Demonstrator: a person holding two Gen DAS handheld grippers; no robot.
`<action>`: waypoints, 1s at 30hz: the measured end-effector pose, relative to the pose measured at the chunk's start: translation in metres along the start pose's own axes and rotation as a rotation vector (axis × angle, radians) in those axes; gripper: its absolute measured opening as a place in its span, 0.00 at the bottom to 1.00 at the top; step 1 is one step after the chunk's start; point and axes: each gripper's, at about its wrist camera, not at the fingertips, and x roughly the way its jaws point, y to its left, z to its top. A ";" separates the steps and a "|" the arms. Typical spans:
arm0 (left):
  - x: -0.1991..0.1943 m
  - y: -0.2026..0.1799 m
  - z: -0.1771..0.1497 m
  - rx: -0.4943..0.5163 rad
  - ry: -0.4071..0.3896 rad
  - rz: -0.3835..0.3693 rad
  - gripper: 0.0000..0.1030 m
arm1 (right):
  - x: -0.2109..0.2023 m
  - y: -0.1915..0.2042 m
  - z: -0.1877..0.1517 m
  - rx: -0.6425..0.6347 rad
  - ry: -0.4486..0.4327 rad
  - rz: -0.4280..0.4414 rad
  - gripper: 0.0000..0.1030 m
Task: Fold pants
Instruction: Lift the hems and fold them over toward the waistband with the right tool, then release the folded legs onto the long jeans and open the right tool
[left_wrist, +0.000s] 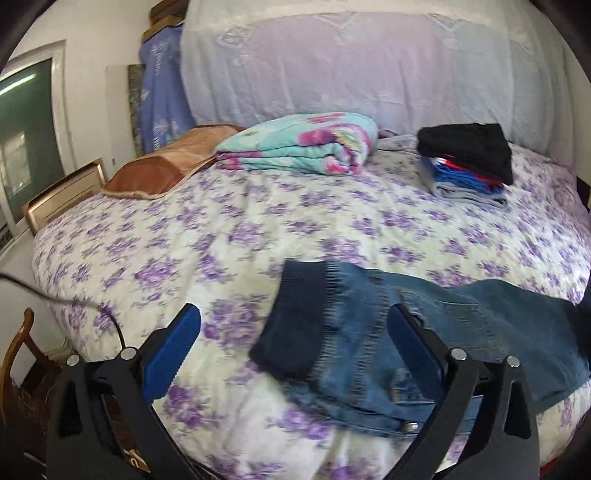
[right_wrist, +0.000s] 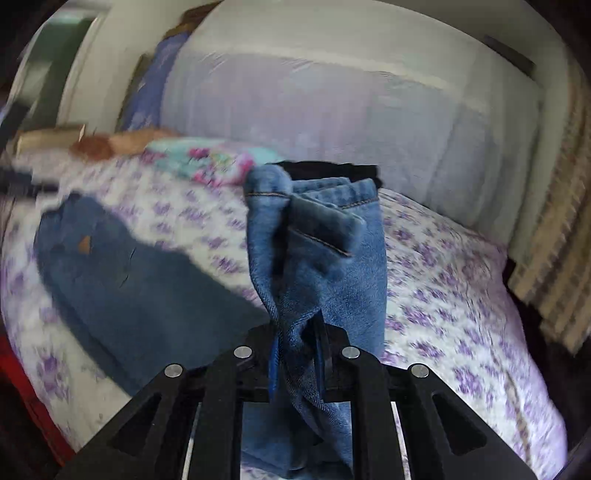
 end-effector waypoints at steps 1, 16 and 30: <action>0.004 0.013 0.001 -0.038 0.009 0.005 0.96 | 0.011 0.025 -0.004 -0.127 0.045 0.009 0.14; 0.029 0.032 -0.013 -0.079 0.061 -0.047 0.96 | -0.030 0.016 0.024 -0.039 0.016 0.251 0.50; 0.038 0.032 -0.017 -0.086 0.107 -0.066 0.96 | 0.031 0.009 0.027 0.141 0.163 0.138 0.56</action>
